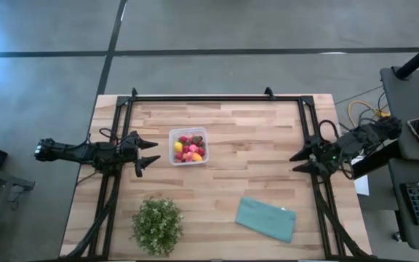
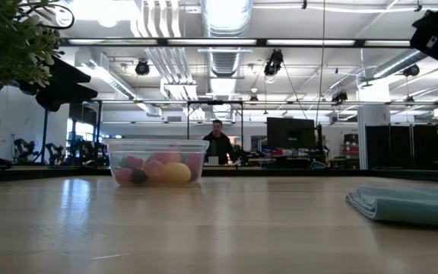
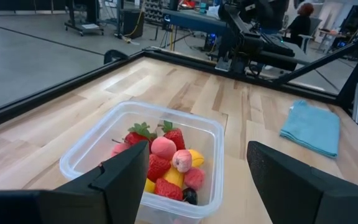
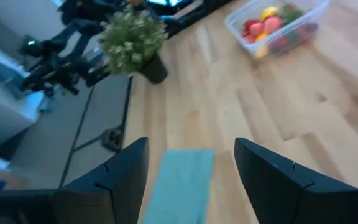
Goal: Pick and placing Produce into tupperware
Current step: Return to Home Position
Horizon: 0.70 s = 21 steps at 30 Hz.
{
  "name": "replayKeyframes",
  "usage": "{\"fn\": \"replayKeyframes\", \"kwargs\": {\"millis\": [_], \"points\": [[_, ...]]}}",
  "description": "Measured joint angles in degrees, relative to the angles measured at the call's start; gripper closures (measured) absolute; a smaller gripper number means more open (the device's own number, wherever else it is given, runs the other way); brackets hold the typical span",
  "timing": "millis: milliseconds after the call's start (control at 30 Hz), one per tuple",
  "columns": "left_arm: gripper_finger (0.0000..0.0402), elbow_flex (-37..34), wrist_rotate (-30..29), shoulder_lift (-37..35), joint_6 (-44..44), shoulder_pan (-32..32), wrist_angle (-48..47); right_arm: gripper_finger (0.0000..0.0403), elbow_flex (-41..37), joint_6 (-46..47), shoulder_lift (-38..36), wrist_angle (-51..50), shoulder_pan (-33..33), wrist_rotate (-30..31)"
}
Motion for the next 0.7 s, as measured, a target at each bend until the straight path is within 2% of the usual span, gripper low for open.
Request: {"fn": "replayKeyframes", "kwargs": {"millis": [100, 400, 700], "points": [[0.0143, 0.0, 0.0, 0.0, 0.0, 0.0, 0.0, 0.0174, 2.1, -0.6, 1.0, 0.0, 0.0, -2.7], [0.0143, 0.0, 0.0, 0.3, 0.0, 0.0, 0.0, 0.0174, 5.6, -3.3, 1.3, 0.4, 0.0, -2.4], [0.0143, 0.0, 0.0, 0.2, 0.0, 0.0, 0.0, 0.0174, 1.6, -10.9, -0.8, 14.4, 0.0, 0.5]]}}
